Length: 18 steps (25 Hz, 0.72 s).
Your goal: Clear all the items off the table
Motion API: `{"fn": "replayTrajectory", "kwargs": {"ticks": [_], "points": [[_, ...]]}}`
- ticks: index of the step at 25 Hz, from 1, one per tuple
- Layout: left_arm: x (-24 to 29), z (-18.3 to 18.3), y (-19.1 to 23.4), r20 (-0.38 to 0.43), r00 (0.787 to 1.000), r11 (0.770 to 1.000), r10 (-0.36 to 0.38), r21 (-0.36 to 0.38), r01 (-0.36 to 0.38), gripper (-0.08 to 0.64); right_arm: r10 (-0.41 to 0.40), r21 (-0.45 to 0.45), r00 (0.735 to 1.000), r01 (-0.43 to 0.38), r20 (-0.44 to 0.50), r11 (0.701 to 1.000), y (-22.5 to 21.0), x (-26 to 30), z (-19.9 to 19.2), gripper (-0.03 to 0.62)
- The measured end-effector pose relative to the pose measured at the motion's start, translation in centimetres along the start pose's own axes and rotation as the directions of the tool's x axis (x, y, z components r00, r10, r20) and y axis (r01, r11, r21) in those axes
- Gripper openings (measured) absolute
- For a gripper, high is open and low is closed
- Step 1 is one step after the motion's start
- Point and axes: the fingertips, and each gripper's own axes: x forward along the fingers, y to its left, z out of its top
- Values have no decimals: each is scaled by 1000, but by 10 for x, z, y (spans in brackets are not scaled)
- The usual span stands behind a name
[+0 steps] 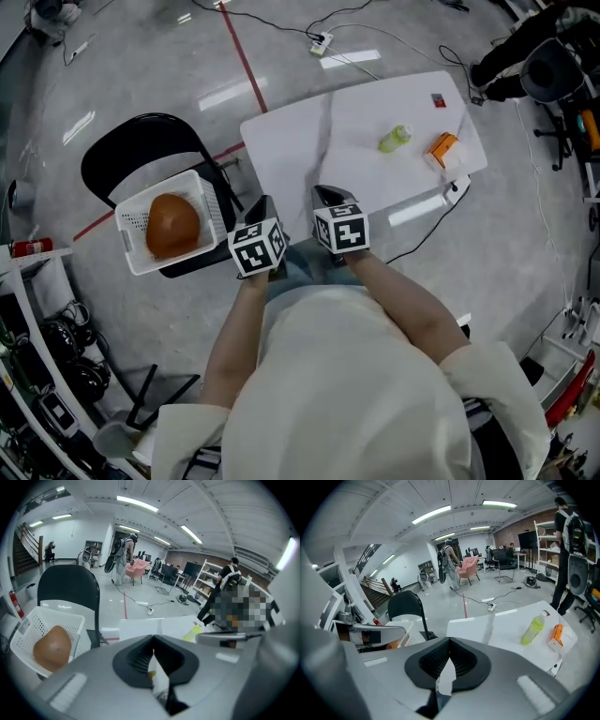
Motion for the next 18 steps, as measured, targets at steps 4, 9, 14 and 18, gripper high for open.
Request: {"fn": "replayTrajectory", "kwargs": {"ticks": [4, 9, 14, 18], "points": [[9, -5, -48, 4, 1000, 999, -29, 20, 29, 9, -20, 17, 1000, 20, 11, 1000, -42, -22, -9, 0], [22, -12, -103, 5, 998, 997, -57, 50, 56, 9, -38, 29, 999, 37, 30, 999, -89, -49, -17, 0], [33, -23, -152, 3, 997, 994, -78, 74, 77, 9, -56, 36, 997, 54, 48, 998, -133, -71, -25, 0], [41, -37, -187, -15, 996, 991, -91, 93, 92, 9, -71, 42, 996, 69, 59, 997, -163, -89, -33, 0]]}}
